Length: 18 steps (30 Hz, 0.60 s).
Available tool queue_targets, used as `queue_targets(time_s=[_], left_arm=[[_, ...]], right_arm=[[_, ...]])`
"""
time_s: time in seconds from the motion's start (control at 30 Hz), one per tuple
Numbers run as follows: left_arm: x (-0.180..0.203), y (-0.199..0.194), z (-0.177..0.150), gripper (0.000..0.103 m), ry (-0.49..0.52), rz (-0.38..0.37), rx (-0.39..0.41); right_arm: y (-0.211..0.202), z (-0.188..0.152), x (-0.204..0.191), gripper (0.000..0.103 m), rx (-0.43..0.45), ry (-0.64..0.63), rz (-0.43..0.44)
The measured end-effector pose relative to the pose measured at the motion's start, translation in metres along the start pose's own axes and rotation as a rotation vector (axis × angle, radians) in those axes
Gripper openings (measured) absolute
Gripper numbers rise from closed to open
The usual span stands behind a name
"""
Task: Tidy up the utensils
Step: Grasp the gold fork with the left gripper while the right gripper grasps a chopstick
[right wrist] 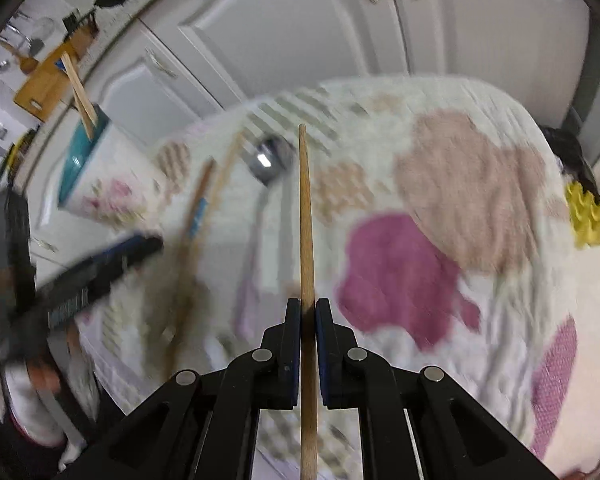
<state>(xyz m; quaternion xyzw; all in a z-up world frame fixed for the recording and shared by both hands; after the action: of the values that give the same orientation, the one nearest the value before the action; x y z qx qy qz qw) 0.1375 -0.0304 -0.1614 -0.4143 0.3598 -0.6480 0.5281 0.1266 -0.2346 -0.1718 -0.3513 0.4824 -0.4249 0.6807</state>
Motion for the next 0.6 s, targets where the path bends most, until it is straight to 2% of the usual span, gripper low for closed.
queue_targets(time_s=[0.03,0.1,0.13,0.17,0.2,0.23,0.4,0.6], left_arm=[[0.000,0.006,-0.001,0.025,0.003,-0.007,-0.020],[0.000,0.010,-0.003,0.021,0.005,-0.020,-0.021],[0.001,0.009,-0.003,0.012,0.015,-0.027,-0.010],[0.001,0.008,-0.004,0.009,0.020,-0.045,-0.012],[0.000,0.008,-0.005,0.009,0.020,-0.056,-0.020],[-0.002,0.006,-0.007,0.008,0.023,-0.065,-0.028],[-0.011,-0.008,-0.029,0.007,0.047,-0.084,-0.073],[-0.013,-0.019,-0.047,0.006,0.082,-0.073,-0.114]], right_arm=[[0.003,-0.005,0.003,0.007,-0.028,-0.008,-0.006],[0.007,-0.012,0.009,0.006,-0.073,-0.020,-0.017],[0.006,-0.011,0.008,0.009,-0.071,-0.023,-0.029],[0.004,-0.014,0.011,0.013,-0.063,-0.024,-0.035],[0.002,-0.010,0.011,0.023,-0.046,-0.025,-0.038],[0.001,-0.005,0.009,0.028,-0.030,-0.027,-0.036],[0.006,0.026,0.002,0.028,0.009,-0.030,-0.041],[0.030,0.064,-0.002,0.028,0.025,-0.073,-0.118]])
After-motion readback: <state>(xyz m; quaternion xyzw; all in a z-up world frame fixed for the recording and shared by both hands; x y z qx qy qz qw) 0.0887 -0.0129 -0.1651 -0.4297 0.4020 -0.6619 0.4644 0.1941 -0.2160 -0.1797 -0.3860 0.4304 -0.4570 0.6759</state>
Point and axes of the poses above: each gripper's, at about its wrist camera, not at the fingertips, and y roughly the way its jaws point, x to its right, z to its top, the point moved 4 cm from there along y, roughly the way its jaws point, and after that the axes turned 2 degrees about -x, right-handed, at the moved point
